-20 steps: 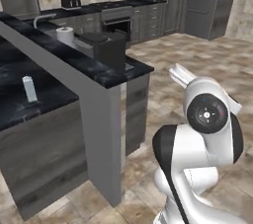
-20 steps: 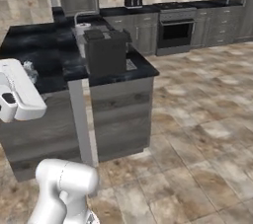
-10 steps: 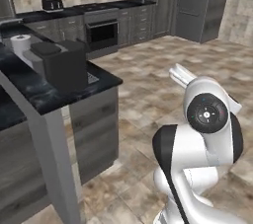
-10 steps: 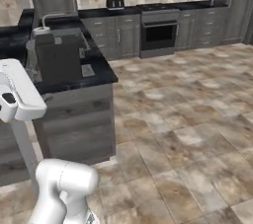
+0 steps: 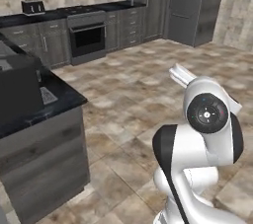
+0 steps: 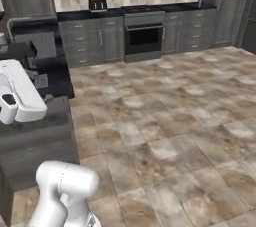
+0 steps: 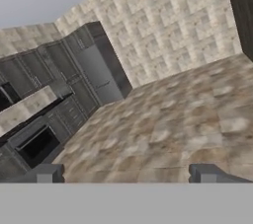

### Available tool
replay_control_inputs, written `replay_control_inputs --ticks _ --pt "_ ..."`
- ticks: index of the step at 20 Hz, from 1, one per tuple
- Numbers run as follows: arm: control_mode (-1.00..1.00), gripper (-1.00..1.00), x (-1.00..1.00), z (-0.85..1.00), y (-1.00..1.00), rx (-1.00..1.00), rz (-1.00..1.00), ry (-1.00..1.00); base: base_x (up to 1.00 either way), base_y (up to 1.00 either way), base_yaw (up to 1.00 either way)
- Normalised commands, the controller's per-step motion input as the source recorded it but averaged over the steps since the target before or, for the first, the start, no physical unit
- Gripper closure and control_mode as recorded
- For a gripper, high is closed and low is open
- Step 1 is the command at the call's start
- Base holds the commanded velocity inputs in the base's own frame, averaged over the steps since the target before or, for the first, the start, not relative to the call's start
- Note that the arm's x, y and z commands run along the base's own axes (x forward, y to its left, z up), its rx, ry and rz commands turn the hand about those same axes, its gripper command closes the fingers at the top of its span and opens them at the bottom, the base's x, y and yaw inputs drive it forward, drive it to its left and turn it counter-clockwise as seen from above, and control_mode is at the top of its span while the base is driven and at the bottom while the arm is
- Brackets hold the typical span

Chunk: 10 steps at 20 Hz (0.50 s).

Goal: Move the drinks to the dining counter.

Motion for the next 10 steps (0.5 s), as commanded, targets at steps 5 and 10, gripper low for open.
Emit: replay_control_inputs --ticks 5,10 --pt "1.00 -1.00 0.00 0.00 0.00 0.00 0.00 0.00 1.00 -1.00 0.00" --pt "1.00 -1.00 0.00 0.00 0.00 0.00 0.00 0.00 1.00 -1.00 0.00"
